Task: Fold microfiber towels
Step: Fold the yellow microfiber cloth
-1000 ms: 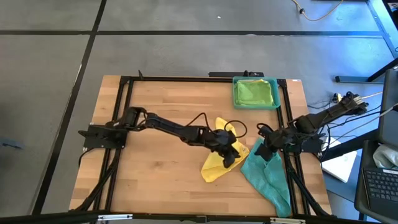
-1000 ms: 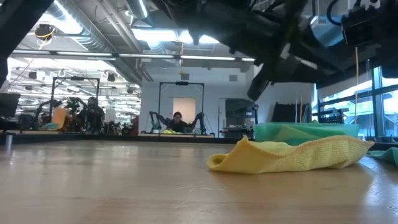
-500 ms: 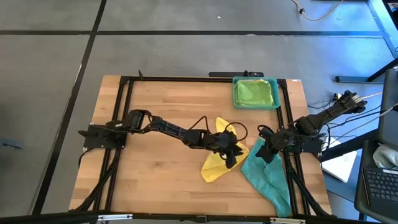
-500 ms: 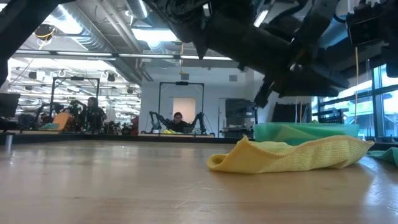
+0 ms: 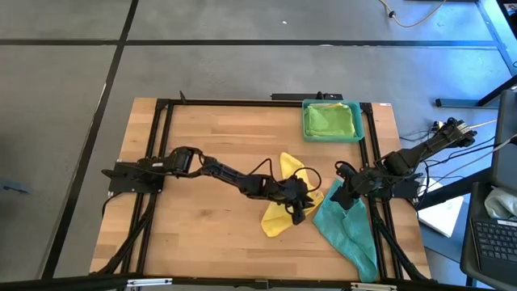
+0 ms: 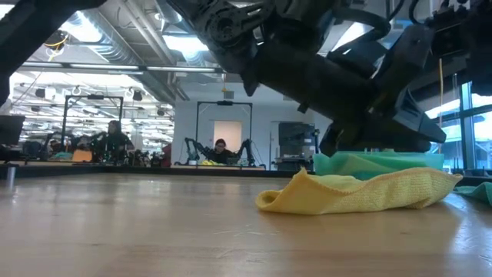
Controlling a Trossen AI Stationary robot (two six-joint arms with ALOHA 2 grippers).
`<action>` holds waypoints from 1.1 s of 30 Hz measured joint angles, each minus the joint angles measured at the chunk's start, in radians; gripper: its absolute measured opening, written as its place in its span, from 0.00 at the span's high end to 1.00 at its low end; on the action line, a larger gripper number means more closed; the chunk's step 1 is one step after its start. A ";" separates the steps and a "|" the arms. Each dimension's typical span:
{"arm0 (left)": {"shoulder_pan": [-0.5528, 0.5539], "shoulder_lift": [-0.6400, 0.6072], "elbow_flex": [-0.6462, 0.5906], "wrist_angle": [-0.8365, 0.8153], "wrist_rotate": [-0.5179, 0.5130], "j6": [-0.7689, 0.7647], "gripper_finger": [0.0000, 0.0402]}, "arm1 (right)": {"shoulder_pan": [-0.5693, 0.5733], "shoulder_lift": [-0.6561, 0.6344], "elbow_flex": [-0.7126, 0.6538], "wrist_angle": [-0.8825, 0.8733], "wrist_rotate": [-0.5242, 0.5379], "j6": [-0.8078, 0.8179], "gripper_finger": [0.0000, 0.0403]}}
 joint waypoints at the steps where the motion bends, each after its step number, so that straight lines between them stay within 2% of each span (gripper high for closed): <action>1: 0.000 0.005 0.000 0.005 0.002 0.010 0.79 | 0.000 0.001 0.000 -0.001 0.000 0.000 0.79; 8: -0.003 0.058 -0.001 0.026 0.047 0.003 0.79 | 0.000 0.012 0.000 0.001 0.000 0.007 0.79; 33: 0.007 0.083 -0.001 0.095 -0.001 -0.042 0.79 | 0.000 0.014 0.000 -0.001 0.000 0.036 0.79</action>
